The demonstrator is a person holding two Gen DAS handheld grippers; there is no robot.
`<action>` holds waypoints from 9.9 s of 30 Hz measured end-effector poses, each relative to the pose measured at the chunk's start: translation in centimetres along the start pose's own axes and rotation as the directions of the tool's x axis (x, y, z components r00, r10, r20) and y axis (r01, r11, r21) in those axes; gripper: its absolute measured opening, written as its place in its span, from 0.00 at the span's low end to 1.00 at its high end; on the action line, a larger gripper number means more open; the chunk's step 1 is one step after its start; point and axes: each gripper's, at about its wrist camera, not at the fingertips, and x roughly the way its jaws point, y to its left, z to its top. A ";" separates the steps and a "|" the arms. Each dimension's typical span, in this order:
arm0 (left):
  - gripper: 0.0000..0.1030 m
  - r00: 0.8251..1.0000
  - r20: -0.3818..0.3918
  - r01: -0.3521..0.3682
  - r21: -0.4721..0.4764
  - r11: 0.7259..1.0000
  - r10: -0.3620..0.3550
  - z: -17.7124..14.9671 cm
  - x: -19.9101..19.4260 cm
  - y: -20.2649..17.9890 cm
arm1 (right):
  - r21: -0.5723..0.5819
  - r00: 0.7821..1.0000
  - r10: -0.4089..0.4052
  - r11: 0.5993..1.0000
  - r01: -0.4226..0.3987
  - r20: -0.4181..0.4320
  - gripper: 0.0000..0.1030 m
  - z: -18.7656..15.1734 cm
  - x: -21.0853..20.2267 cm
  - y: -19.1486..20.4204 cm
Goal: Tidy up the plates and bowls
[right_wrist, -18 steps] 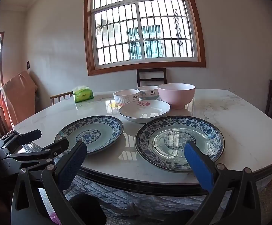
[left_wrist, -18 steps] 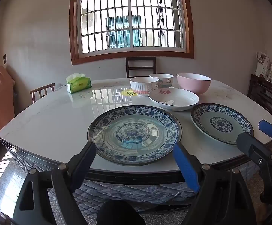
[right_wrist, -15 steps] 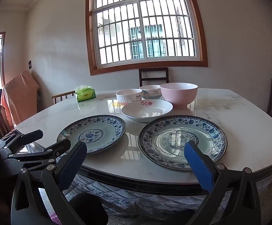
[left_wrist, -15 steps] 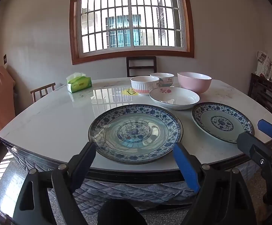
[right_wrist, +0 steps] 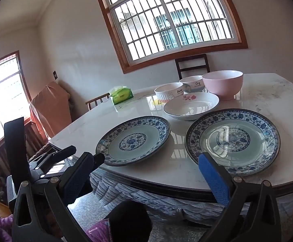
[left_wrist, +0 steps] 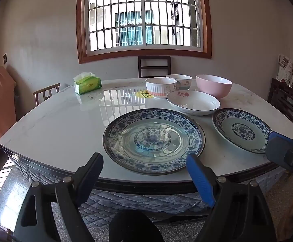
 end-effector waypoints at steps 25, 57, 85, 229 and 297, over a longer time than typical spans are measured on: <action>0.84 0.950 -0.282 0.065 -0.242 0.968 -0.134 4.9 7.9 7.2 | 0.512 0.894 0.363 0.837 -0.190 -0.262 0.82 3.6 11.3 -5.1; 0.68 0.897 -0.377 0.101 -0.331 0.938 -0.230 4.6 12.7 9.8 | 0.538 0.898 0.203 0.842 0.044 -0.391 0.58 2.4 14.7 -5.2; 0.21 0.929 -0.353 -0.037 -0.383 0.923 -0.109 4.7 13.4 16.2 | 0.350 0.879 0.123 0.935 0.052 -0.461 0.16 3.3 19.8 -1.1; 0.19 0.848 -0.351 0.325 -0.246 0.913 -0.397 5.8 9.1 -4.6 | 0.518 0.953 0.168 0.855 -0.015 -0.251 0.16 0.2 3.0 -20.0; 0.20 0.949 -0.282 0.006 -0.429 0.903 -0.140 5.3 10.6 15.8 | 0.233 0.871 0.232 0.962 -0.140 -0.433 0.17 5.6 20.1 -4.7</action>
